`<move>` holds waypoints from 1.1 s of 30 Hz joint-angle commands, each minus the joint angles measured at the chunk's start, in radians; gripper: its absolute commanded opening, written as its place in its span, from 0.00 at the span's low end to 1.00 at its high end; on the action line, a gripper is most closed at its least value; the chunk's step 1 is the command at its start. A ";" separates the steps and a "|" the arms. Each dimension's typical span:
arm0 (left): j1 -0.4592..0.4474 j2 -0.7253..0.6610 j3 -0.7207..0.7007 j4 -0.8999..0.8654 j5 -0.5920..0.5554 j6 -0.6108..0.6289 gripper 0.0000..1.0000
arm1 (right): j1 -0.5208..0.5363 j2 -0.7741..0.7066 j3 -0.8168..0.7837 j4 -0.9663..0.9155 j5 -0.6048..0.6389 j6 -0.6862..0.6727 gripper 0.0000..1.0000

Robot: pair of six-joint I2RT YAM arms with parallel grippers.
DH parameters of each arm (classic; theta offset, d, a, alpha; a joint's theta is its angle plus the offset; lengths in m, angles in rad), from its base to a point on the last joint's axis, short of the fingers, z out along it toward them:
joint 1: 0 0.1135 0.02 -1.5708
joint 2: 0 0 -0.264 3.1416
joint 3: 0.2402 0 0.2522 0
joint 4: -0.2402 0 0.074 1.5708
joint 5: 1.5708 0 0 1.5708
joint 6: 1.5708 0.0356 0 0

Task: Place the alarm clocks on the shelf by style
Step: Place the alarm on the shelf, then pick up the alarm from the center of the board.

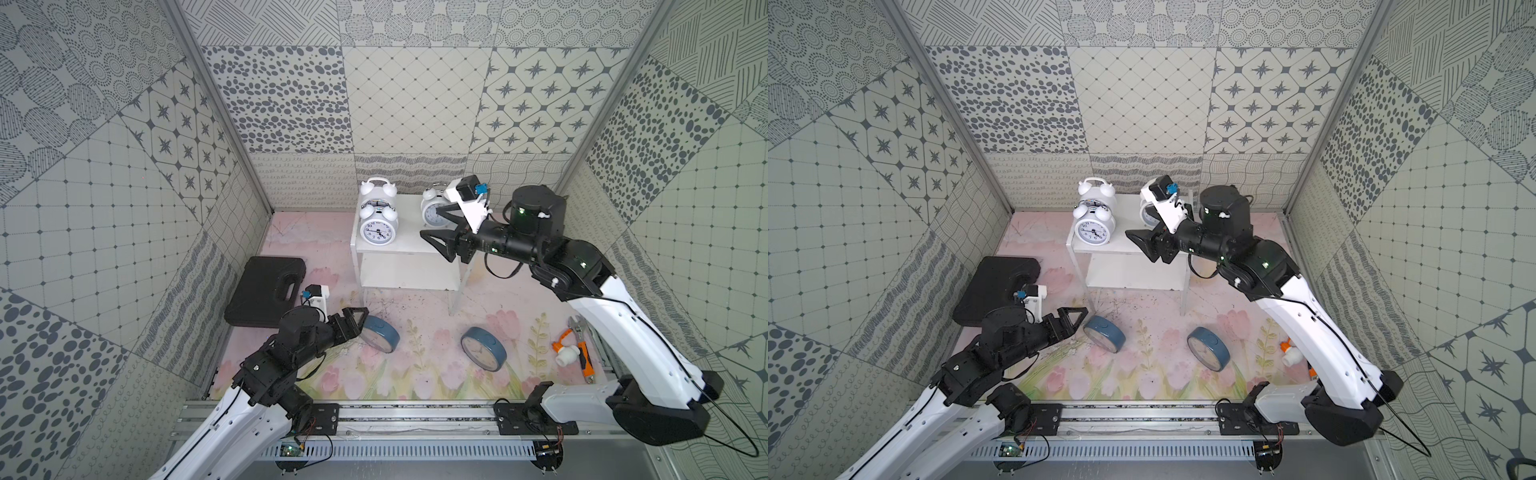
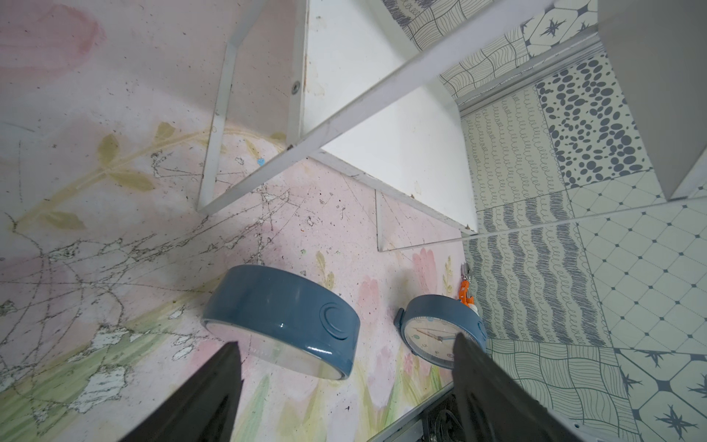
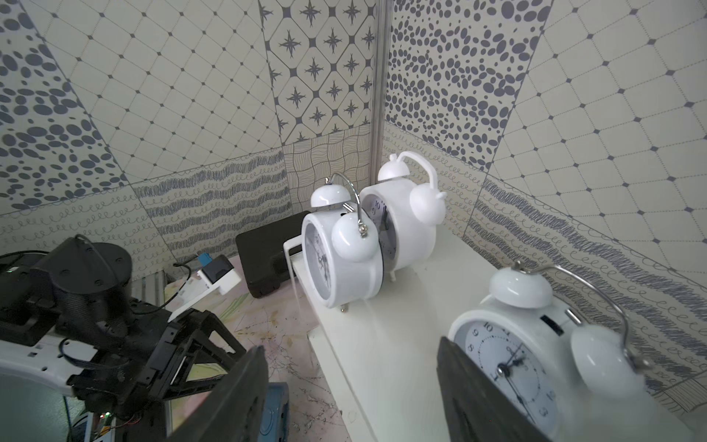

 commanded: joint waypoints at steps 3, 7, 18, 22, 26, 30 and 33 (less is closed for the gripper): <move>0.013 0.022 0.032 -0.064 -0.019 0.025 0.89 | 0.134 -0.177 -0.237 0.006 0.170 0.099 0.74; 0.013 0.030 0.031 -0.060 -0.030 -0.002 0.88 | 0.228 -0.271 -0.432 0.020 0.248 0.204 0.71; 0.012 0.063 -0.004 -0.095 -0.057 -0.048 0.88 | 0.401 -0.298 -0.894 0.297 0.394 0.543 0.68; 0.012 0.060 -0.027 -0.090 -0.059 -0.051 0.88 | 0.432 -0.210 -0.951 0.399 0.376 0.617 0.67; 0.015 0.078 -0.018 -0.154 -0.068 -0.106 0.88 | 0.488 -0.113 -0.936 0.430 0.420 0.659 0.68; 0.014 0.097 -0.040 -0.155 -0.037 -0.126 0.87 | 0.513 -0.082 -0.941 0.457 0.457 0.671 0.69; 0.014 0.095 -0.057 -0.176 -0.050 -0.156 0.86 | 0.513 -0.079 -0.943 0.454 0.449 0.674 0.71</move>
